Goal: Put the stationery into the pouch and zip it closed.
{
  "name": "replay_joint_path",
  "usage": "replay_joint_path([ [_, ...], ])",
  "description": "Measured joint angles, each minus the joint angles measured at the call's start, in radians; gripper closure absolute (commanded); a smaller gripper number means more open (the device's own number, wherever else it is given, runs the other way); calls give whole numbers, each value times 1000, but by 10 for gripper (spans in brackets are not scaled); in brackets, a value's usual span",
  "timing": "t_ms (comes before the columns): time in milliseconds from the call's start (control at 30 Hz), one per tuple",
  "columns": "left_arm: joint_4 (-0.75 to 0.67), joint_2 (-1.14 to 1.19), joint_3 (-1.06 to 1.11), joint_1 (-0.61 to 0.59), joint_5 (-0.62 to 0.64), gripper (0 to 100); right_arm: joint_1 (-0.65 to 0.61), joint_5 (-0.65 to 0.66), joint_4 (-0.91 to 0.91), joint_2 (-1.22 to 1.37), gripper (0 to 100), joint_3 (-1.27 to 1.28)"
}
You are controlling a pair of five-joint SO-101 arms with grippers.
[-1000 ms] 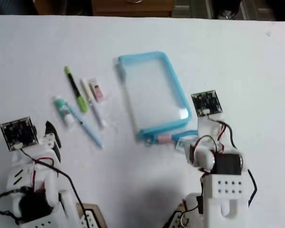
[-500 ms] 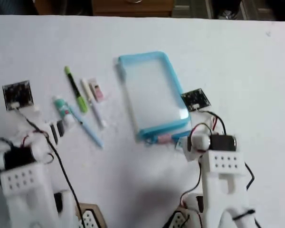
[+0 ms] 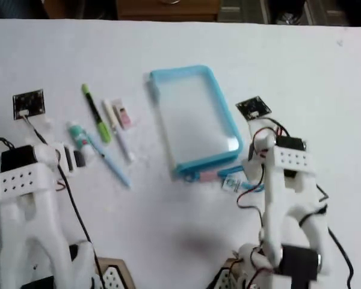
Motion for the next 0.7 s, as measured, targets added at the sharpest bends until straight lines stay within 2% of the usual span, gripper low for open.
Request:
replay_joint_path([
  [200, 0, 0, 0, 0, 0, 758, -23, 6, -138, 230, 641, -9],
  [267, 0, 0, 0, 0, 0, 758, -26, 11, -167, 270, 670, -18],
  [333, 0, 0, 0, 0, 0, 758, -26, 12, -167, 293, 756, -38],
  [467, 0, 0, 0, 0, 0, 757, -26, 12, -167, 308, 996, -74],
  [533, 0, 0, 0, 0, 0, 757, -14, 9, -172, 310, 943, -106],
  [700, 0, 0, 0, 0, 0, 756, -20, 9, -164, 267, 977, -124],
])
